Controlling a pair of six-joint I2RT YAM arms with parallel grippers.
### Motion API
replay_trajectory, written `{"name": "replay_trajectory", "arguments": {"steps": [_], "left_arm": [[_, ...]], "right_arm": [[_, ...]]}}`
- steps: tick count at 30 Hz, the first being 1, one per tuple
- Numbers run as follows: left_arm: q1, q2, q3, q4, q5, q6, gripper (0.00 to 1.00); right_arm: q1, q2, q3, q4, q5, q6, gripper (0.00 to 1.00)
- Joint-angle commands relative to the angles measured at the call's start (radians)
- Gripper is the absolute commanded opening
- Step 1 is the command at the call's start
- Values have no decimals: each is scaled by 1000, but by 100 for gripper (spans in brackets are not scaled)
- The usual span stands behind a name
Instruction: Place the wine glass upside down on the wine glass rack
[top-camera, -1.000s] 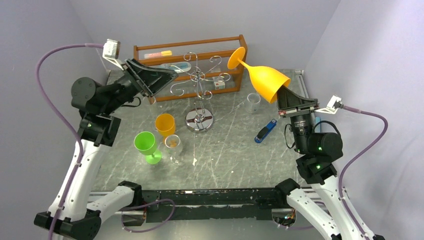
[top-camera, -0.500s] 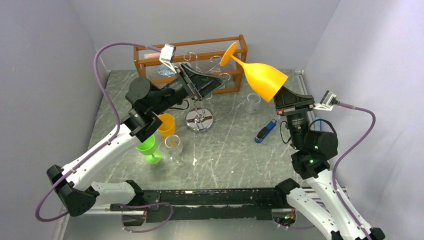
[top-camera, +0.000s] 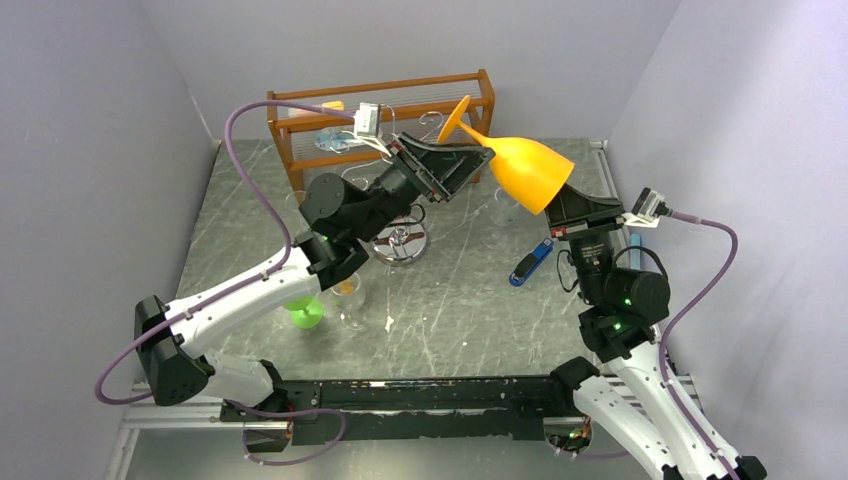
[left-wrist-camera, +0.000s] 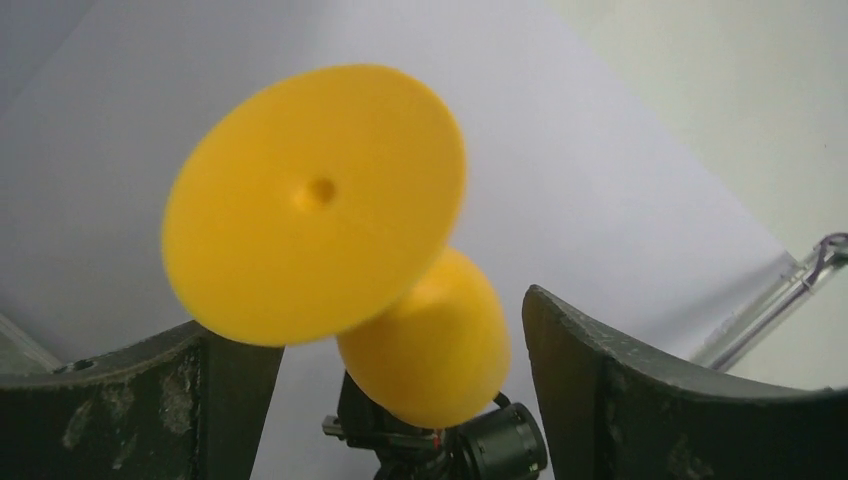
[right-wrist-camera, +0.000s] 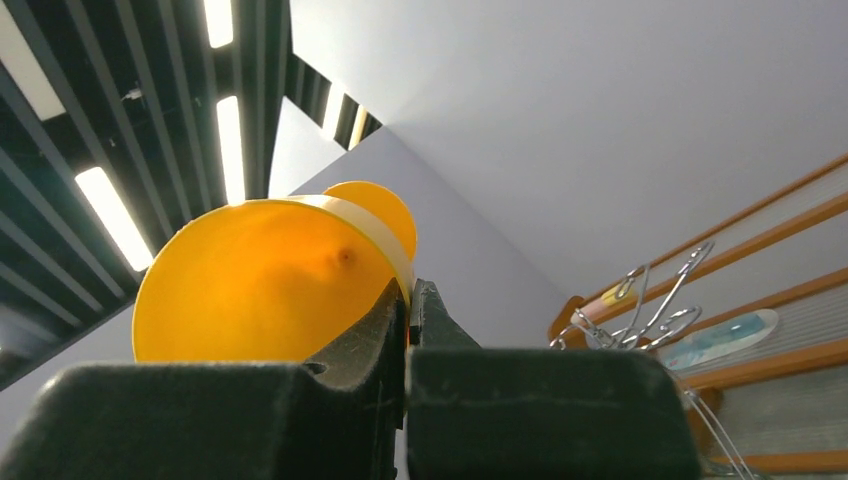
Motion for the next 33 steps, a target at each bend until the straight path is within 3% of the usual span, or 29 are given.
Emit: {"name": "replay_trajectory", "arguments": {"steps": [1,7,15,20,22,25,26,30,33], "left_arm": [[-13,8,6,120,-137,11,85],[-26,9,-32,198,-255,-32,63],[-34,37,2,206,-300,-75,52],[-34,44,-29,313,-291,-60,43],[-35,56,-32,361,-258,-43,33],[-35,71,-32,418,-207,1,7],[-36,70,-35,426,-194,19,5],[-35,46,-71,456,-177,108,5],[-35,10,-104,455,-182,198,5]], "right_arm": [[5,-3,-16,77,-25,32,0],[5,1,-36,114,-77,-14,0],[5,29,-75,217,-191,-131,0],[5,28,-103,262,-259,-177,0],[6,18,-122,269,-257,-184,0],[5,-3,-111,212,-260,-204,0],[5,-13,-102,177,-254,-208,1],[5,-77,-74,-32,-181,-239,56],[5,-137,-57,-186,-121,-266,71]]}}
